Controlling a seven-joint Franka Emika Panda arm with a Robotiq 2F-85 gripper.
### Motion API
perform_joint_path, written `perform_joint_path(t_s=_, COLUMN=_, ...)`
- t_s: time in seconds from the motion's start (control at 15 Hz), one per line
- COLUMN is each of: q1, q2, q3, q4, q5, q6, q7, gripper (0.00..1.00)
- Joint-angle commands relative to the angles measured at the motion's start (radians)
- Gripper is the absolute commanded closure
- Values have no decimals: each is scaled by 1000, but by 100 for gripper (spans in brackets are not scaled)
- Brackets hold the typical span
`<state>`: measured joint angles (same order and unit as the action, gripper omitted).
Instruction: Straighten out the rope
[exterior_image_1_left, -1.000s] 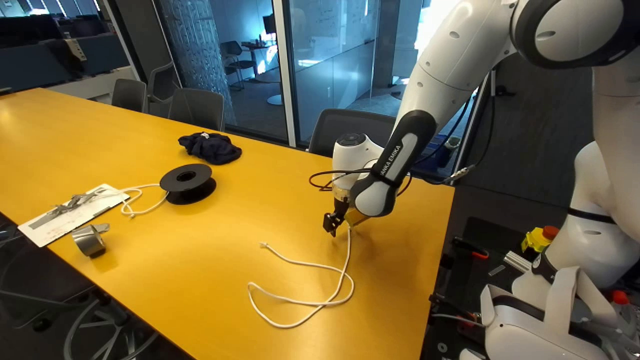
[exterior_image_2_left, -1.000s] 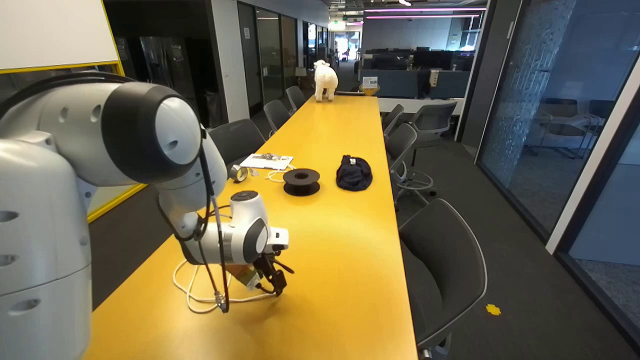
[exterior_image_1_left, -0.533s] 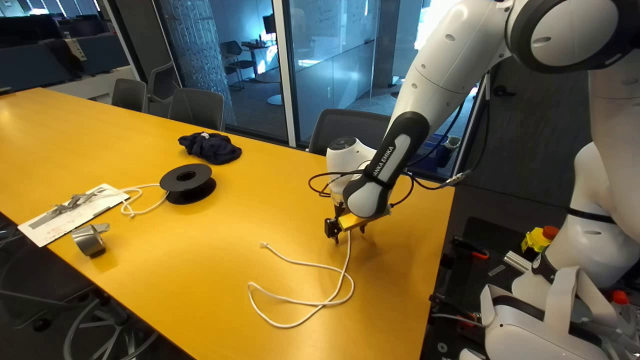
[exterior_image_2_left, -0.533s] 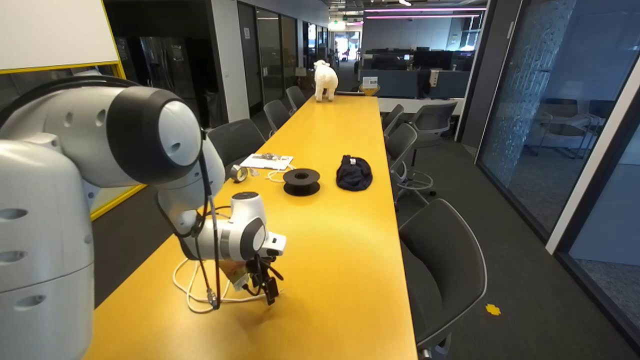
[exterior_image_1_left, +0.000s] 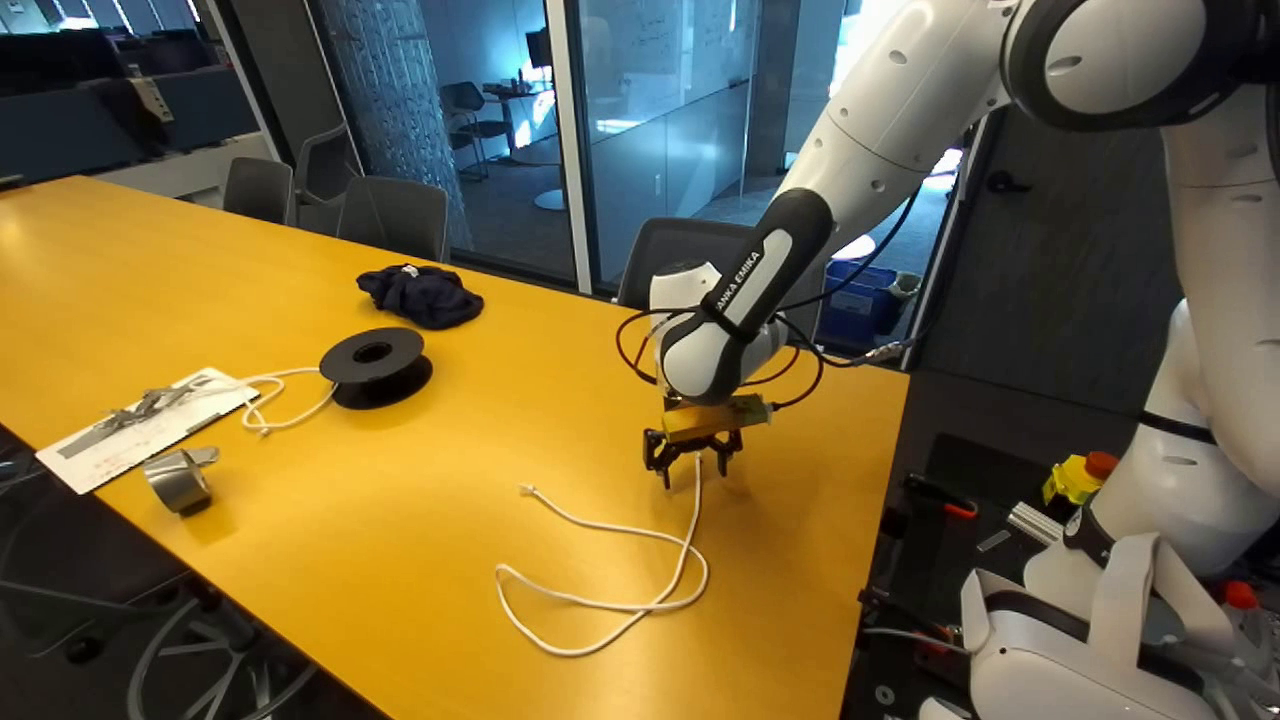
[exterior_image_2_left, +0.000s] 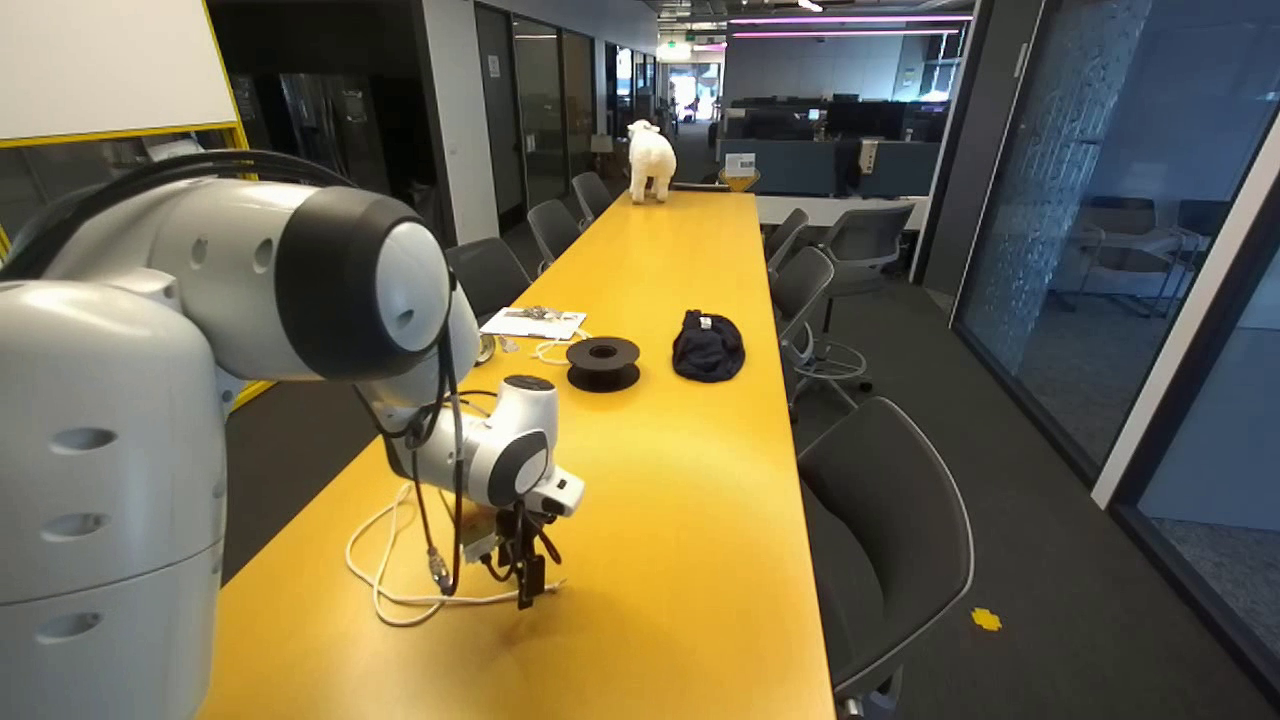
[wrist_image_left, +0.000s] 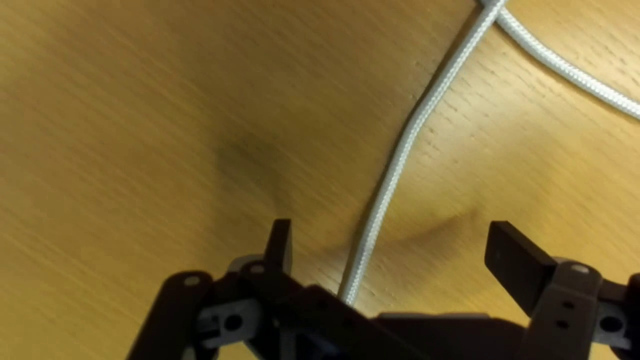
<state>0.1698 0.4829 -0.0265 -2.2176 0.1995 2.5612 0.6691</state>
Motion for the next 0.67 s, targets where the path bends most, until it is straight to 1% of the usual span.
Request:
perform_joint_path(t_s=0.0, q1=-38, q2=22, q3=27, q4=41, q5=48, q6=-36, q7=-33, gripper=0)
perform_joint_path(t_s=0.13, q1=-47, q2=32, q3=34, q4=47, q5=62, q6=-43, q7=-44, gripper=0)
perform_joint_path(t_s=0.47, q1=-43, q2=59, q3=34, q4=53, q5=64, q6=-41, q7=-46, gripper=0)
perform_joint_path(t_s=0.53, q1=-43, q2=61, q3=34, q4=53, q5=64, q6=-33, q7=-49, gripper=7)
perform_joint_path(t_s=0.6, q1=-44, q2=58, q3=34, q4=53, q5=63, q6=-28, q7=-54, gripper=25)
